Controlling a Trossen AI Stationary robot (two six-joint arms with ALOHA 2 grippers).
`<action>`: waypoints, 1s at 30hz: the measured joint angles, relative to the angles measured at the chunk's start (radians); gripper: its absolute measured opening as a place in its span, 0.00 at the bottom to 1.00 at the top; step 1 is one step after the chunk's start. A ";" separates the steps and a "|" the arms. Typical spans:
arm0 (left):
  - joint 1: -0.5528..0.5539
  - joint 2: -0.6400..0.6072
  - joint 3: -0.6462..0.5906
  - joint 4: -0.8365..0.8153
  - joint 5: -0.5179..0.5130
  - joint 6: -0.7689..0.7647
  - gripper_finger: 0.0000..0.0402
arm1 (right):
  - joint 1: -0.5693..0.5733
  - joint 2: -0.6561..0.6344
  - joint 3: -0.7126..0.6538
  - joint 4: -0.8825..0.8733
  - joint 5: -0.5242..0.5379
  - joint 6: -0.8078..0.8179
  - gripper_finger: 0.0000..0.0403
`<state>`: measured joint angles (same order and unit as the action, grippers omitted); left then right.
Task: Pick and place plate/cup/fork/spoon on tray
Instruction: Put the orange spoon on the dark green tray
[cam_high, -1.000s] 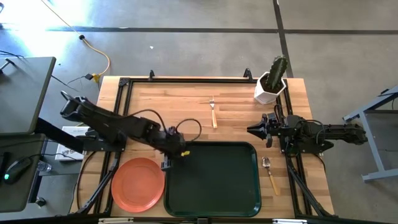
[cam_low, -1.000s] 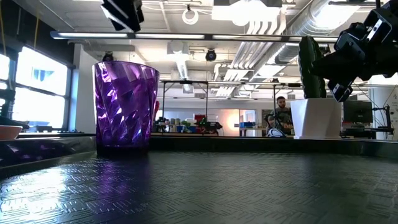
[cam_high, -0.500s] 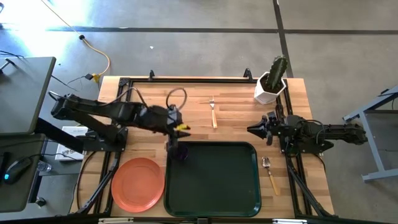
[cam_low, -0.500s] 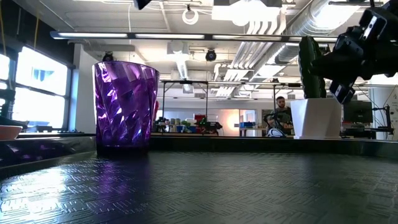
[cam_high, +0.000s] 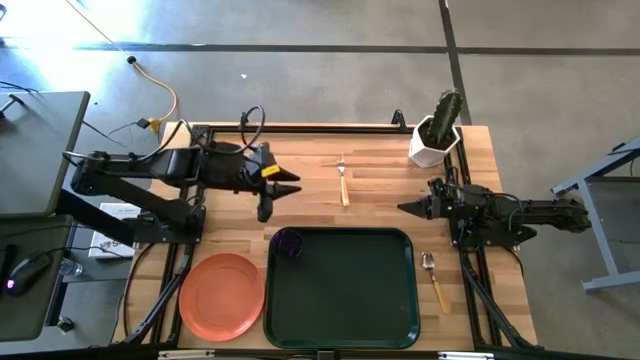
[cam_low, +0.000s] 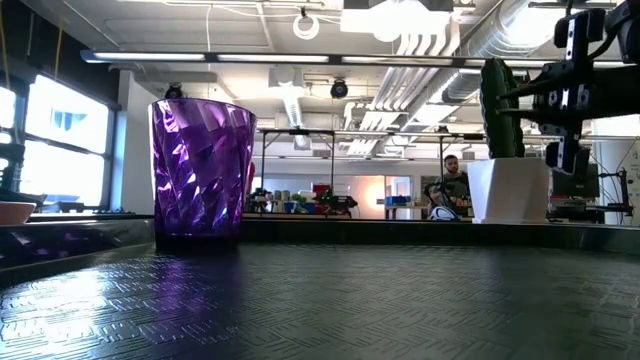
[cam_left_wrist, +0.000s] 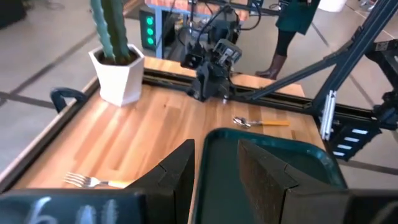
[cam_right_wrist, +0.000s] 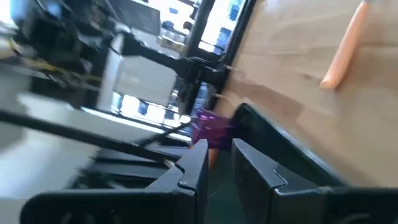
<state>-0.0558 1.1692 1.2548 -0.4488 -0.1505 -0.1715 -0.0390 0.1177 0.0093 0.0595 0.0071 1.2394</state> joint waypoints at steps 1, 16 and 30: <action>0.006 -0.006 0.000 0.001 0.000 0.009 0.28 | 0.000 0.000 0.000 0.022 0.000 0.032 0.16; 0.073 -0.025 0.000 0.001 -0.002 0.125 0.28 | 0.000 0.017 0.265 0.109 -0.020 -0.122 0.16; 0.141 -0.025 0.000 0.006 -0.002 0.157 0.28 | 0.005 0.420 0.755 -0.770 -0.145 0.061 0.16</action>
<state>0.0850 1.1442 1.2545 -0.4425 -0.1528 -0.0147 -0.0339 0.5379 0.7646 -0.7109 -0.1376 1.3004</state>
